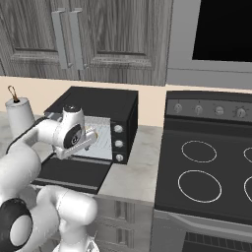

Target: Pick up the bagel from the plate, place it on the toaster oven rack, close the door, and set the timer.

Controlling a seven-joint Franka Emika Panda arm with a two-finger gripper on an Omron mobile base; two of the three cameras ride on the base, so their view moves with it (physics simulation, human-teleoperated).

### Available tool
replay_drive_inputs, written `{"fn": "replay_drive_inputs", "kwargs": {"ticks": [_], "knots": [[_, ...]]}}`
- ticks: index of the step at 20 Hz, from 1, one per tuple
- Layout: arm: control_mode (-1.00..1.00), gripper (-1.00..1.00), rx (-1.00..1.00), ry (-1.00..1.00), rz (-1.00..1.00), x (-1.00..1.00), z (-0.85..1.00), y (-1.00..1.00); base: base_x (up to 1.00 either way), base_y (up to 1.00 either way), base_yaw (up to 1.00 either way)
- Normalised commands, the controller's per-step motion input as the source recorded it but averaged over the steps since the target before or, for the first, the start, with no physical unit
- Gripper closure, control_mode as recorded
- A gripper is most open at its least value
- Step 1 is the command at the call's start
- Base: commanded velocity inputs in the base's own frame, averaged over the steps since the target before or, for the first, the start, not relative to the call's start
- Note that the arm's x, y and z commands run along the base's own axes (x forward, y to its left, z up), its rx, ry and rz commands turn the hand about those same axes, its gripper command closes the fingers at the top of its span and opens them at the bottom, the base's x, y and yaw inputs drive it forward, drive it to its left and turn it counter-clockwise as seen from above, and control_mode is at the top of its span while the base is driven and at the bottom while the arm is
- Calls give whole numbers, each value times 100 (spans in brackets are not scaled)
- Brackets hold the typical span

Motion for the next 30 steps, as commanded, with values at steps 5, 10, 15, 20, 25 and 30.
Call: {"fn": "replay_drive_inputs", "kwargs": {"ticks": [5, 10, 15, 20, 25, 30], "knots": [[-100, -100, -4, -9, -4, -100, 51, 53, 0, 0, 0], [-100, -100, -14, -3, -3, -98, 24, 96, 0, 0, 0], [-100, -100, -17, -1, -9, -80, 1, 96, 0, 0, 0], [-100, -100, -8, -11, -20, -72, -1, 55, 0, 0, 0], [-100, -100, -7, -10, -25, -45, -7, 38, 0, 0, 0], [-100, -100, -14, -12, -21, 3, -26, 30, 0, 0, 0]]}}
